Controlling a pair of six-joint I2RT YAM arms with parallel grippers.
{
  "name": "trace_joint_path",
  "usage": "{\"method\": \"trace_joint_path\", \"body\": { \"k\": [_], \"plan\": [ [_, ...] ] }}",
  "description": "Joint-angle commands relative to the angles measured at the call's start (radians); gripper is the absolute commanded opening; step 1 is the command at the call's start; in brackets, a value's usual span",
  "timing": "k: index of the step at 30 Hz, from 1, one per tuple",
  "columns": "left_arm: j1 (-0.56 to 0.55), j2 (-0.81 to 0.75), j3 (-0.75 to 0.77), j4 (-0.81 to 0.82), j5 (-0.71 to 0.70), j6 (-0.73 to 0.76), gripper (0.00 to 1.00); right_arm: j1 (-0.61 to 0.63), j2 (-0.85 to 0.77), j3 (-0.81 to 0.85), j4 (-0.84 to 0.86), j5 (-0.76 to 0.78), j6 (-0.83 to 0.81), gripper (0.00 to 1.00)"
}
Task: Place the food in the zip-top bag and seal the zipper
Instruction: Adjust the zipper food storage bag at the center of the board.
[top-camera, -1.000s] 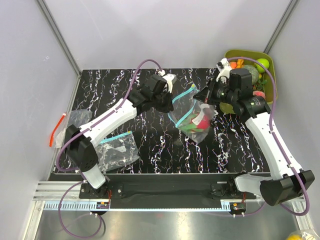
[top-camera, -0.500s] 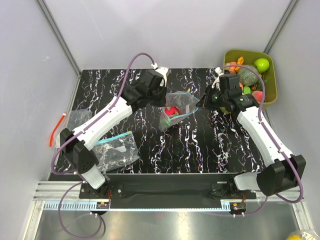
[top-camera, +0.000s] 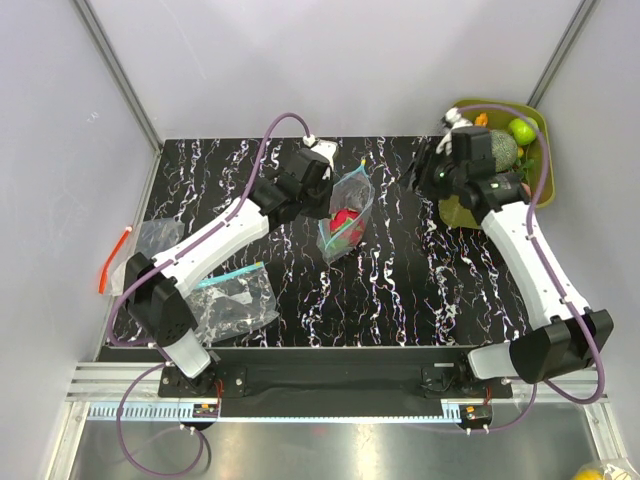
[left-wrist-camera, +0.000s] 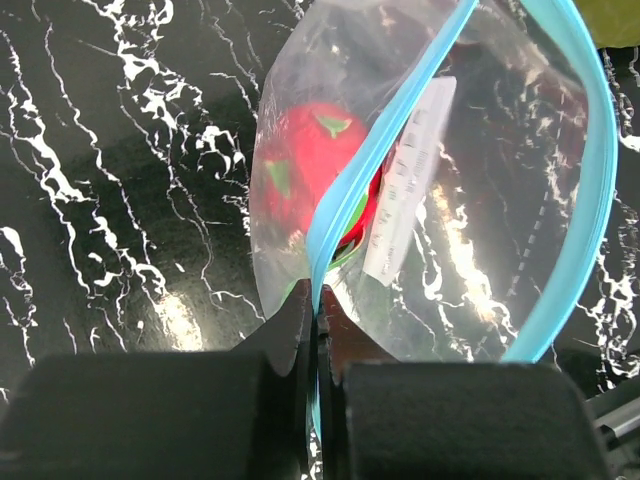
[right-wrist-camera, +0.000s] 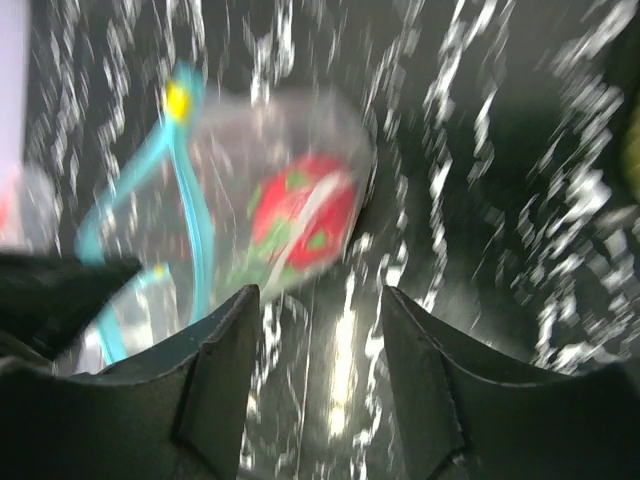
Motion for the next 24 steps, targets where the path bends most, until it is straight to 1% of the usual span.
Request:
{"method": "trace_joint_path", "body": {
  "k": [1,4,6,8,10,11,12,13,14,17,20,21,23,24],
  "plan": [
    [0.0,-0.052,0.001,0.076,-0.042,0.005,0.0,-0.076,-0.016,0.116,0.015,0.08,-0.034,0.57],
    [-0.001,-0.061,-0.006,0.087,-0.045,0.005,0.0,-0.194,0.006,0.132,0.045,0.059,-0.008,0.57],
    [-0.001,-0.069,-0.013,0.093,-0.045,0.006,0.0,-0.263,0.024,0.147,0.07,0.092,0.003,0.58],
    [0.0,-0.077,-0.014,0.097,-0.046,0.006,0.0,-0.306,0.09,0.182,0.056,0.155,0.003,0.6],
    [0.0,-0.08,-0.017,0.1,-0.045,0.003,0.0,-0.356,0.186,0.263,0.032,0.171,0.006,0.63],
    [-0.001,-0.083,-0.02,0.1,-0.043,0.003,0.0,-0.369,0.222,0.291,0.004,0.172,0.004,0.68],
    [0.0,-0.084,-0.022,0.1,-0.04,0.003,0.0,-0.381,0.283,0.346,-0.013,0.183,0.003,0.88],
    [-0.001,-0.089,-0.025,0.1,-0.038,0.003,0.0,-0.392,0.311,0.368,-0.025,0.2,0.003,0.96],
    [0.0,-0.089,-0.026,0.103,-0.038,0.003,0.0,-0.395,0.334,0.385,-0.042,0.235,-0.002,1.0],
    [0.0,-0.089,-0.034,0.105,-0.037,0.003,0.0,-0.399,0.428,0.434,-0.062,0.304,-0.007,1.0],
    [-0.001,-0.089,-0.037,0.108,-0.028,0.002,0.0,-0.401,0.538,0.501,-0.099,0.324,-0.016,1.0],
    [0.0,-0.089,-0.037,0.11,-0.025,0.002,0.0,-0.403,0.597,0.529,-0.103,0.333,-0.011,1.0],
    [0.0,-0.086,-0.039,0.113,-0.023,0.002,0.0,-0.406,0.658,0.549,-0.102,0.347,-0.007,1.0],
    [-0.001,-0.084,-0.039,0.113,-0.023,0.002,0.0,-0.413,0.694,0.584,-0.108,0.353,0.007,1.0]
  ]
}}
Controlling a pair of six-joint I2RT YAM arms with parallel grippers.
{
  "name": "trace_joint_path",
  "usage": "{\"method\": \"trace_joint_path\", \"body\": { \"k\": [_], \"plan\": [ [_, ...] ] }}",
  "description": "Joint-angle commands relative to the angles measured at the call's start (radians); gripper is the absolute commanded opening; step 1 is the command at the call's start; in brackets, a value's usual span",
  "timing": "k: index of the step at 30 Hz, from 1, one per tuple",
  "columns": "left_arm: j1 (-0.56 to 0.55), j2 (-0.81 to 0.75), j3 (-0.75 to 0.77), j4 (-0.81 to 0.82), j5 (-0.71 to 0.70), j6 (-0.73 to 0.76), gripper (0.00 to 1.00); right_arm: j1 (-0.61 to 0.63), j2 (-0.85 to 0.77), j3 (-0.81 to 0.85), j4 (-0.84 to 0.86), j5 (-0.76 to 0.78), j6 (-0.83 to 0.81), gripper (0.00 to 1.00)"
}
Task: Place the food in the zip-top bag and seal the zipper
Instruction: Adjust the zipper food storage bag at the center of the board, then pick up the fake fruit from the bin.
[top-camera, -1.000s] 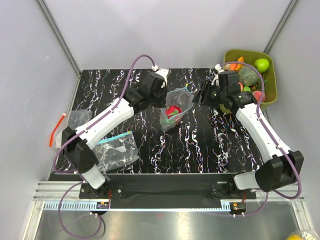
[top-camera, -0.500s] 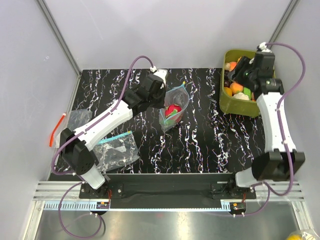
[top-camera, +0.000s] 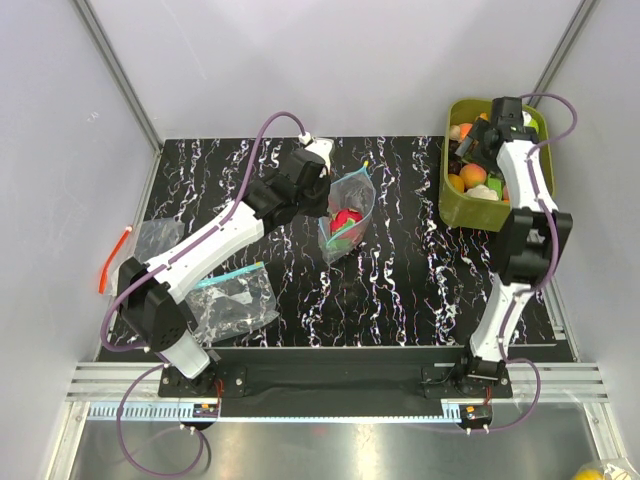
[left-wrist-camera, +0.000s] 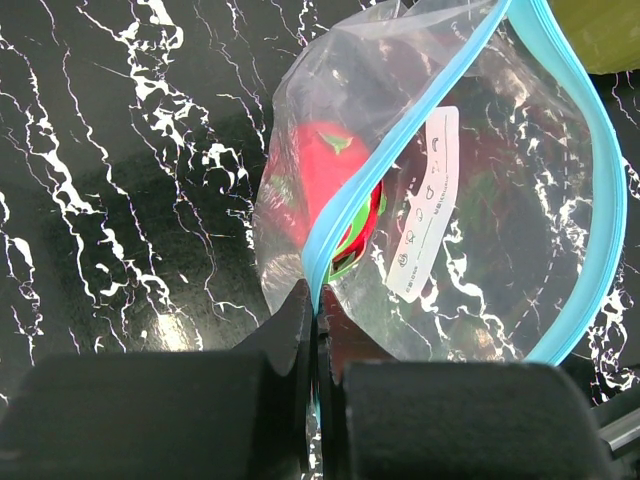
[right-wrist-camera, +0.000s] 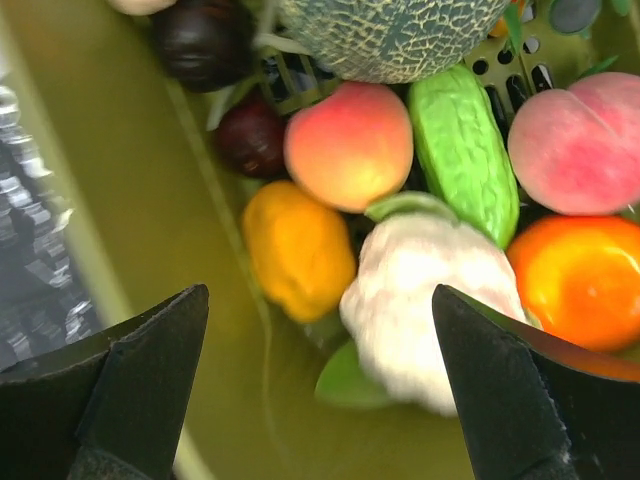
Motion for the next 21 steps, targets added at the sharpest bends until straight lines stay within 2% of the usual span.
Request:
{"method": "trace_joint_path", "body": {
  "k": [1,6,11,14,15,17,18,21],
  "plan": [
    [-0.001,-0.043,-0.004,0.066,-0.002,0.002,0.0,-0.015,0.147,0.11,-0.042,0.068,0.012,1.0],
    [-0.001,-0.04,-0.012,0.063,-0.006,0.003,0.0,-0.031,0.383,0.336,-0.132,0.087,0.016,1.0],
    [-0.001,-0.038,-0.011,0.065,-0.012,0.008,0.0,-0.039,0.454,0.439,-0.174,0.047,0.011,0.98],
    [-0.003,-0.037,-0.009,0.063,-0.016,0.009,0.0,-0.053,0.433,0.407,-0.169,-0.007,-0.001,0.51],
    [-0.001,-0.037,-0.01,0.063,-0.016,0.011,0.0,-0.055,0.369,0.366,-0.14,-0.019,0.0,0.33],
    [-0.003,-0.038,-0.01,0.062,-0.017,0.011,0.0,-0.059,0.28,0.225,-0.027,-0.067,0.003,0.24],
    [-0.001,-0.038,-0.011,0.062,-0.019,0.012,0.0,-0.059,0.199,0.189,0.004,-0.084,0.006,0.23],
    [-0.001,-0.038,-0.009,0.06,-0.022,0.012,0.0,-0.065,0.096,0.149,0.038,-0.172,0.009,0.21]
  ]
}}
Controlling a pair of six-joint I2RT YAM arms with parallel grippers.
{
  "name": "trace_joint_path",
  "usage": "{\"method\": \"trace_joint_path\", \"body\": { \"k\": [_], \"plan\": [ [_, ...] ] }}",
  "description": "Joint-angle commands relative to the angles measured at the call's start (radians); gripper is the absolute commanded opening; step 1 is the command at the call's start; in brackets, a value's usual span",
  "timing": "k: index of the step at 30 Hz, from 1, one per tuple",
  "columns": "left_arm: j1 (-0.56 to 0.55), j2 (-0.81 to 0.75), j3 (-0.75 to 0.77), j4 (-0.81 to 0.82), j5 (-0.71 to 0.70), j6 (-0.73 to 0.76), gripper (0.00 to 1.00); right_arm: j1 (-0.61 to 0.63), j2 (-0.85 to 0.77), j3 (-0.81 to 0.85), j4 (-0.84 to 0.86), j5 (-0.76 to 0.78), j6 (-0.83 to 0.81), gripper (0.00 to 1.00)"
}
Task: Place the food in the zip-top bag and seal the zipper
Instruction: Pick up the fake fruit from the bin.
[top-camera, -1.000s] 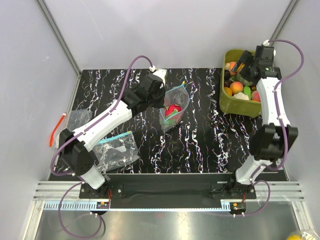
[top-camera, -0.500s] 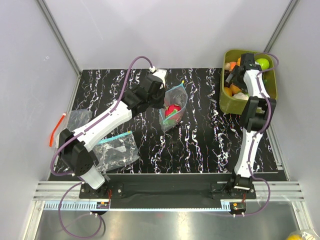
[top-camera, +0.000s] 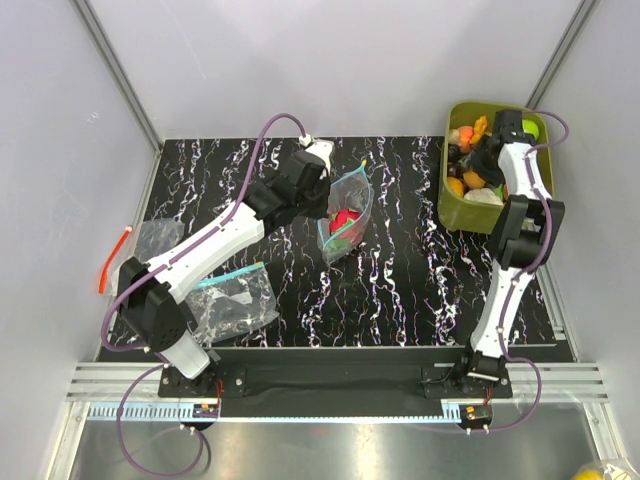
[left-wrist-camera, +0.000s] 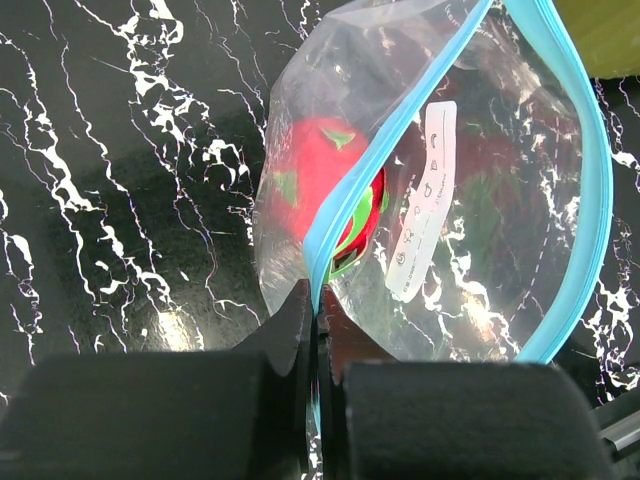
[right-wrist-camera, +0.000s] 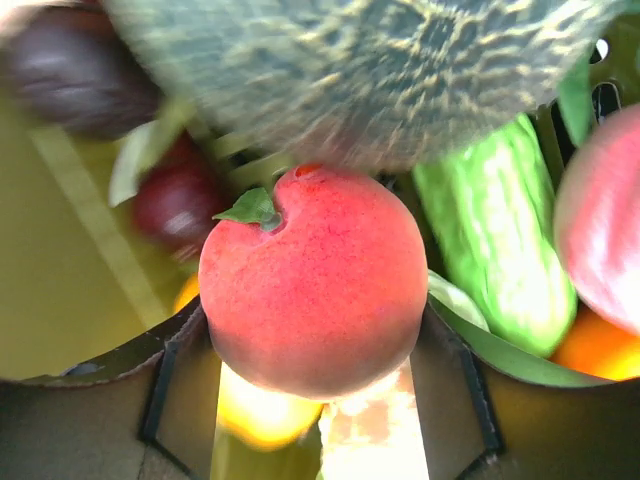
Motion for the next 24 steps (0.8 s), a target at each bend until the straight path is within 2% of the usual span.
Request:
{"method": "trace_joint_path", "body": {
  "k": [1,14,19,24],
  "plan": [
    [-0.001,-0.04,0.005,0.053,-0.021,0.011,0.0,-0.01,-0.211,-0.005,0.053,-0.138,0.011,0.21],
    [-0.003,-0.049,0.005,0.049,-0.013,0.01,0.0,-0.045,-0.355,-0.034,0.033,-0.293,0.029,0.19],
    [-0.009,-0.035,0.028,0.038,-0.011,0.01,0.0,-0.046,-0.396,-0.054,0.044,-0.234,0.026,0.2],
    [-0.009,-0.034,0.026,0.039,-0.017,0.01,0.0,-0.046,-0.403,-0.042,0.033,-0.251,0.019,0.2]
  ]
}}
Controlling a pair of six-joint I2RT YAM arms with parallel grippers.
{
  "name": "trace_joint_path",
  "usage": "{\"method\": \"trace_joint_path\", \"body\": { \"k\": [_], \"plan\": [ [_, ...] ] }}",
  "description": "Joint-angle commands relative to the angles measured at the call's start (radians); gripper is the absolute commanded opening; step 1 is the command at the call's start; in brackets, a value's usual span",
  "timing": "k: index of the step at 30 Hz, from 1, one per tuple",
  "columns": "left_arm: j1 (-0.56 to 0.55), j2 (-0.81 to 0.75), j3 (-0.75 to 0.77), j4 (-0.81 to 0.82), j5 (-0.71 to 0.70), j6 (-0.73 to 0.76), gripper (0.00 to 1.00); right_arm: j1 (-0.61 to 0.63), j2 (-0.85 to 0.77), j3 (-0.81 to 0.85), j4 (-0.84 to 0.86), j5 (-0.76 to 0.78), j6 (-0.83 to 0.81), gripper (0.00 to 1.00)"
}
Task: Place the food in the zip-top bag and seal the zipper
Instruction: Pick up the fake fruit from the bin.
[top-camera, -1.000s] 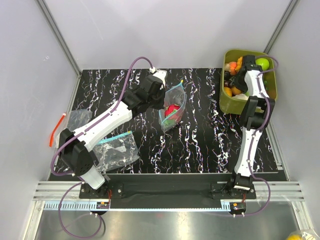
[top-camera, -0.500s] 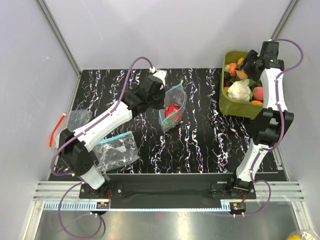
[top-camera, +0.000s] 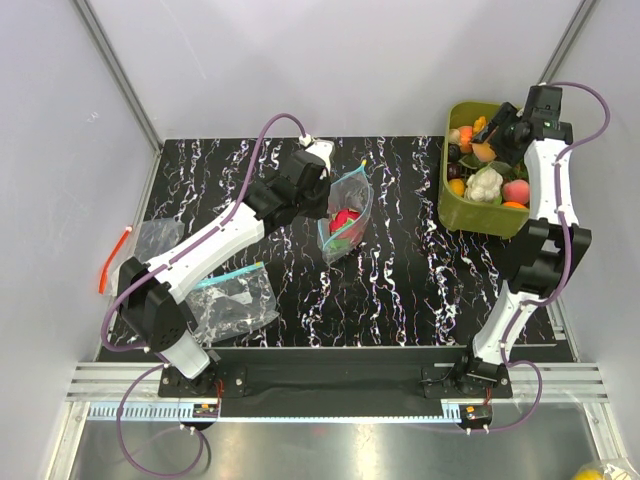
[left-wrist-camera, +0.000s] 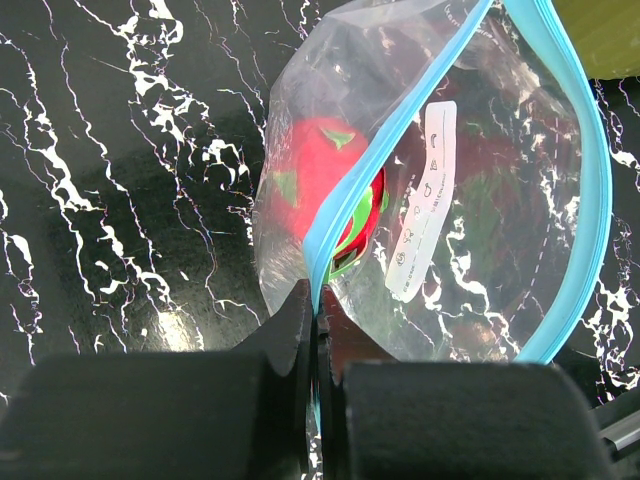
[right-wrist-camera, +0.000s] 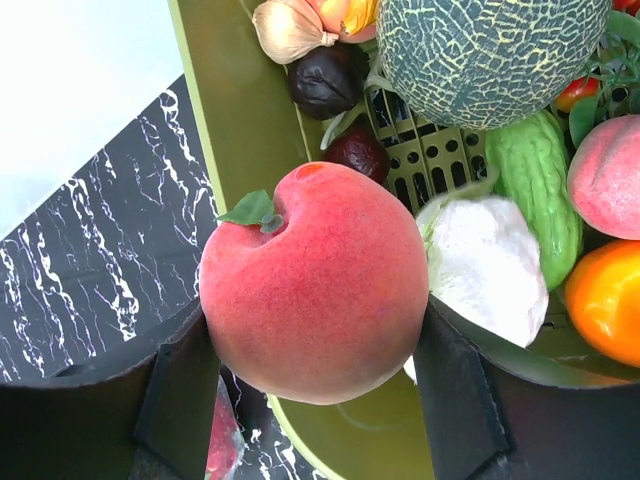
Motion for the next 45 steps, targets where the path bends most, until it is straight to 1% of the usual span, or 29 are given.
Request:
{"method": "trace_joint_path", "body": {
  "k": [1,9,12,14,16,18,20,25,26,28,31,32,33,35,36,39,45],
  "plan": [
    [-0.005,-0.032,0.03,0.04,-0.017,0.01,0.0,-0.003,-0.085,0.02,0.036,-0.023,-0.006,0.21],
    [-0.01,-0.017,0.056,0.027,-0.005,0.013,0.0,-0.003,-0.142,-0.052,0.079,-0.091,0.008,0.22],
    [-0.01,-0.014,0.062,0.031,-0.002,0.013,0.0,-0.003,-0.165,-0.116,0.14,-0.173,0.026,0.23],
    [-0.01,-0.006,0.068,0.032,0.004,0.014,0.0,-0.003,-0.187,-0.193,0.186,-0.247,0.049,0.23],
    [-0.011,0.021,0.103,0.024,0.021,0.014,0.0,-0.001,-0.201,-0.268,0.255,-0.302,0.063,0.23],
    [-0.013,0.061,0.135,0.012,0.036,0.016,0.0,-0.001,-0.212,-0.3,0.278,-0.322,0.068,0.23],
    [-0.022,0.09,0.192,0.009,0.041,0.019,0.0,-0.001,-0.22,-0.339,0.3,-0.339,0.063,0.23],
    [-0.048,0.248,0.378,-0.029,0.084,0.033,0.0,-0.001,-0.247,-0.434,0.385,-0.417,0.057,0.24],
    [-0.051,0.274,0.44,-0.028,0.089,0.04,0.0,-0.001,-0.261,-0.448,0.399,-0.425,0.057,0.25],
    [-0.062,0.336,0.49,-0.006,0.103,0.047,0.0,-0.001,-0.27,-0.48,0.416,-0.434,0.053,0.25],
    [-0.062,0.428,0.621,-0.012,0.125,0.041,0.0,-0.001,-0.284,-0.509,0.424,-0.44,0.039,0.25],
    [-0.063,0.48,0.661,-0.023,0.132,0.04,0.0,-0.001,-0.29,-0.517,0.43,-0.444,0.036,0.25],
    [-0.063,0.506,0.757,-0.049,0.139,0.039,0.0,-0.001,-0.295,-0.524,0.436,-0.445,0.036,0.25],
    [-0.067,0.572,0.836,-0.066,0.147,0.044,0.0,-0.001,-0.309,-0.543,0.461,-0.453,0.036,0.25],
    [-0.067,0.586,0.865,-0.049,0.15,0.044,0.0,-0.001,-0.315,-0.549,0.475,-0.459,0.037,0.25],
    [-0.067,0.606,0.852,0.038,0.15,0.044,0.0,-0.001,-0.32,-0.555,0.479,-0.471,0.031,0.25],
    [-0.067,0.638,0.84,0.147,0.15,0.051,0.0,-0.001,-0.346,-0.592,0.534,-0.525,0.023,0.25]
  ]
}}
